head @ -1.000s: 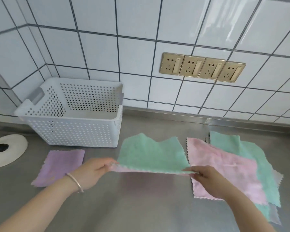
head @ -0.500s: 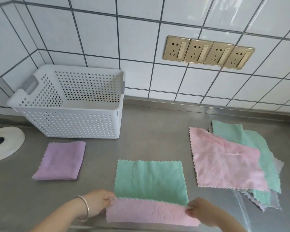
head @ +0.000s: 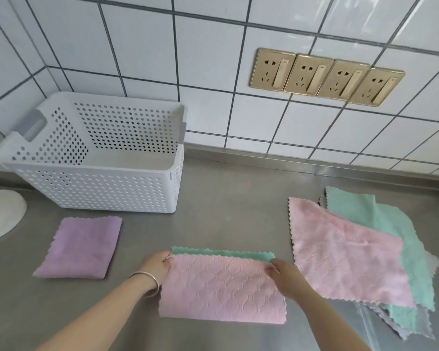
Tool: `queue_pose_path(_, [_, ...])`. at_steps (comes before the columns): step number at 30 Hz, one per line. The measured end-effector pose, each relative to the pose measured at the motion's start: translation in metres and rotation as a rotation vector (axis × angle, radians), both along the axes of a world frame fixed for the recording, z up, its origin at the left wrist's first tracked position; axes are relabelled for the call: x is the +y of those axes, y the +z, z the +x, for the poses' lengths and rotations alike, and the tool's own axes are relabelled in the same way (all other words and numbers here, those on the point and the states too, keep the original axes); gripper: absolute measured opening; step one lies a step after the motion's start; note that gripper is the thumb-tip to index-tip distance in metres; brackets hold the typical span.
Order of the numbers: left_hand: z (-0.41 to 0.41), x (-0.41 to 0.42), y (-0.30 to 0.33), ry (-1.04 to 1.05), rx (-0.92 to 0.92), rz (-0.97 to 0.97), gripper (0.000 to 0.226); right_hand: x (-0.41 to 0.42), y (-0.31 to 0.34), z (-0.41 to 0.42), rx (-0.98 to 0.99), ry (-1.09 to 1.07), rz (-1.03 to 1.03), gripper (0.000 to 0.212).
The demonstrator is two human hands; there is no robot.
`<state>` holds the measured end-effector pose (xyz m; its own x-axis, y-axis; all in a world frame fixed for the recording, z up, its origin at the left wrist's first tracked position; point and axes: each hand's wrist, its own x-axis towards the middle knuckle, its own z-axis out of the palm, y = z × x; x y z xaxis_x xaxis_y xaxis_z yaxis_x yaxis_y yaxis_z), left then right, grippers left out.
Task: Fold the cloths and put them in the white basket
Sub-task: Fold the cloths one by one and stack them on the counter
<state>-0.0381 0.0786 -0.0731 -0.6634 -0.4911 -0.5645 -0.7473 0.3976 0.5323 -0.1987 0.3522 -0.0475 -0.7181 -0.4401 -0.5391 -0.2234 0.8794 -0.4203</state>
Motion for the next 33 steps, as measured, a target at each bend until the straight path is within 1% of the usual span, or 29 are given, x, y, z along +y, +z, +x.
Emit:
queue_pose_path(2, [-0.002, 0.001, 0.000, -0.012, -0.032, -0.069, 0.025, -0.003, -0.004, 0.000, 0.019, -0.021, 0.002, 0.030])
queue_pose_path(5, [-0.006, 0.002, -0.005, -0.045, -0.083, -0.146, 0.023, -0.002, -0.011, -0.001, 0.032, -0.073, 0.001, 0.020])
queue_pose_path(8, [-0.010, 0.002, -0.009, -0.029, -0.077, -0.176, 0.025, -0.002, -0.016, -0.003, 0.048, -0.131, -0.010, 0.022])
queue_pose_path(12, [-0.011, -0.001, -0.014, -0.008, -0.086, -0.204, 0.019, -0.006, -0.020, -0.006, 0.032, -0.201, 0.030, 0.024])
queue_pose_path(15, [-0.014, 0.000, -0.015, -0.023, -0.116, -0.229, 0.026, -0.012, -0.020, -0.009, 0.019, -0.245, 0.083, 0.024])
queue_pose_path(18, [-0.018, 0.003, -0.010, -0.035, -0.156, -0.272, 0.030, -0.015, -0.021, -0.008, 0.051, -0.299, 0.125, 0.030])
queue_pose_path(21, [-0.018, 0.008, -0.006, 0.014, -0.156, -0.361, 0.026, -0.011, -0.019, -0.002, 0.078, -0.424, 0.021, 0.022])
queue_pose_path(22, [-0.016, 0.012, -0.005, 0.054, -0.123, -0.410, 0.022, -0.008, -0.018, 0.001, 0.078, -0.464, -0.037, 0.022])
queue_pose_path(24, [-0.010, 0.019, -0.006, 0.113, 0.025, -0.545, 0.017, 0.000, -0.016, 0.010, 0.080, -0.506, -0.140, 0.030])
queue_pose_path(26, [-0.004, 0.034, -0.011, 0.003, 0.175, -0.670, 0.032, 0.010, -0.014, 0.024, 0.081, -0.548, -0.185, 0.041])
queue_pose_path(27, [-0.003, 0.045, -0.012, -0.099, 0.238, -0.694, 0.041, 0.015, -0.014, 0.032, 0.074, -0.579, -0.194, 0.044])
queue_pose_path(29, [-0.002, 0.071, -0.014, -0.414, 0.314, -0.712, 0.052, 0.024, -0.017, 0.048, 0.047, -0.625, -0.181, 0.043])
queue_pose_path(31, [-0.005, 0.096, -0.020, -0.666, 0.286, -0.718, 0.056, 0.029, -0.021, 0.063, 0.021, -0.642, -0.140, 0.041])
queue_pose_path(33, [-0.006, 0.108, -0.032, -0.772, 0.183, -0.730, 0.062, 0.029, -0.024, 0.073, -0.004, -0.652, -0.095, 0.041])
